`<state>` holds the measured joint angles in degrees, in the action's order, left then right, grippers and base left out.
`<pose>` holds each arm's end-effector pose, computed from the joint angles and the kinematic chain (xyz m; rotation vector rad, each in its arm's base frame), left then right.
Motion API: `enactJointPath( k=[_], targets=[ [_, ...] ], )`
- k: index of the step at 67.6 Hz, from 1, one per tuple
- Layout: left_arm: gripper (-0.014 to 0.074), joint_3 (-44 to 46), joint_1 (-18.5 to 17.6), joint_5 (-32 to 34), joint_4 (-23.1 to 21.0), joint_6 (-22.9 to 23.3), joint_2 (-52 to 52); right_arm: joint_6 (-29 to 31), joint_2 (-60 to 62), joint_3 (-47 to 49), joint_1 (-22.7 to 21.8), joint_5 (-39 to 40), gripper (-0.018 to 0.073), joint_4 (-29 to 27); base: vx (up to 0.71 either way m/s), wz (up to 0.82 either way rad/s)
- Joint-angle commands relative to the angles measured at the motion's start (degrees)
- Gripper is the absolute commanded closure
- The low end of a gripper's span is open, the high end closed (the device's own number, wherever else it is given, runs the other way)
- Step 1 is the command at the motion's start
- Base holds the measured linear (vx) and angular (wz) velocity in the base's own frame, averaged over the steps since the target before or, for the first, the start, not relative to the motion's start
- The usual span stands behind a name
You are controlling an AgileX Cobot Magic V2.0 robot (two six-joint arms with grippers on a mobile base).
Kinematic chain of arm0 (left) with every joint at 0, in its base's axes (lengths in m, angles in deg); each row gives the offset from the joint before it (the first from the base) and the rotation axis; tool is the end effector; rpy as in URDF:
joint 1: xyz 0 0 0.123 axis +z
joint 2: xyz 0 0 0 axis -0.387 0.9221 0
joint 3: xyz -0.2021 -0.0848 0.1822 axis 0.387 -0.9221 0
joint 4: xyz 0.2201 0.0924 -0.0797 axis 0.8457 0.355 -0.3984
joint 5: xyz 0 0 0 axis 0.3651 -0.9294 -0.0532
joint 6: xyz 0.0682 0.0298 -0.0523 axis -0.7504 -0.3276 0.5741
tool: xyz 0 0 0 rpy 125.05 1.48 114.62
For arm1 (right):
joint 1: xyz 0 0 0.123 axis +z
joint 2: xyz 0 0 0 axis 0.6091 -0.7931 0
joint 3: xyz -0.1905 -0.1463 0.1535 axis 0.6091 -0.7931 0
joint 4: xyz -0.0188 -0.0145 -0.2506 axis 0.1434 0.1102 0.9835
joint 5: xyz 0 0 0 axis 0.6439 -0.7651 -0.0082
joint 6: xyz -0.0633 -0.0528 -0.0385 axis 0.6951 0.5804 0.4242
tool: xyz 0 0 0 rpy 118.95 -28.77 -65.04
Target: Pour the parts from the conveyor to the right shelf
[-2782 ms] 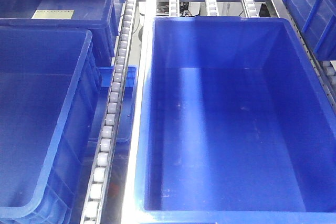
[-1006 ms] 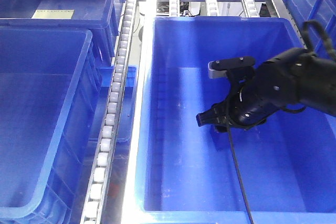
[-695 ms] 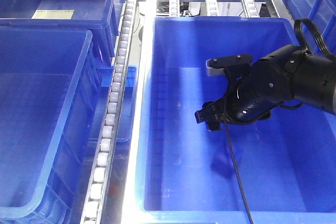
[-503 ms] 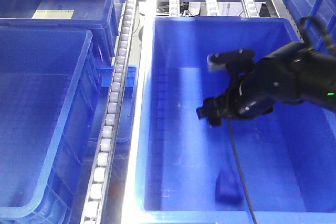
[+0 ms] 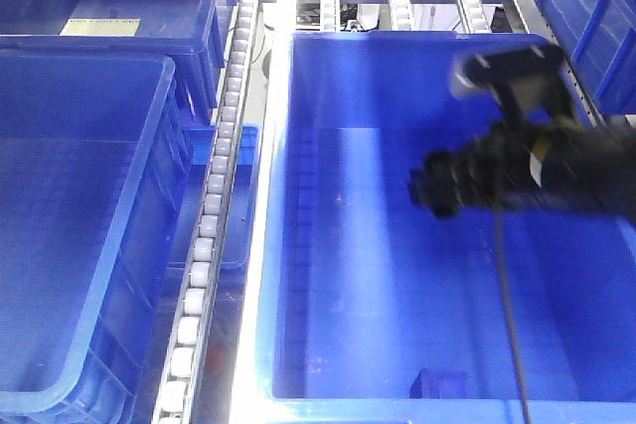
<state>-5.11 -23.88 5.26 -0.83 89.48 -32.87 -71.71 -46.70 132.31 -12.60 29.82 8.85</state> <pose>0.0563 -0.0006 0.1944 -0.0236 1.6062 -0.0454 0.2438 0.1050 0.3030 -0.3674 2.2254 0.1767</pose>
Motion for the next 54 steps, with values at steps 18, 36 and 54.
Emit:
enactJointPath(
  k=[18, 36, 54],
  targets=[
    [0.0603, -1.7, -0.1, 3.9, -0.4, 0.0, -0.8, 0.1, 25.6, -17.2, 0.0, 13.8, -0.0011, 0.6, 0.0, 0.0],
    [0.0603, -1.7, -0.1, 3.9, -0.4, 0.0, -0.8, 0.3, 46.8, -24.2, 0.0, 11.2, -0.0011, 0.8, 0.0, 0.0],
    [0.0603, -1.7, -0.1, 3.9, -0.4, 0.0, -0.8, 0.2, 56.9, -26.2, 0.0, 2.5, -0.0011, 5.5, 0.0, 0.0]
  ],
)
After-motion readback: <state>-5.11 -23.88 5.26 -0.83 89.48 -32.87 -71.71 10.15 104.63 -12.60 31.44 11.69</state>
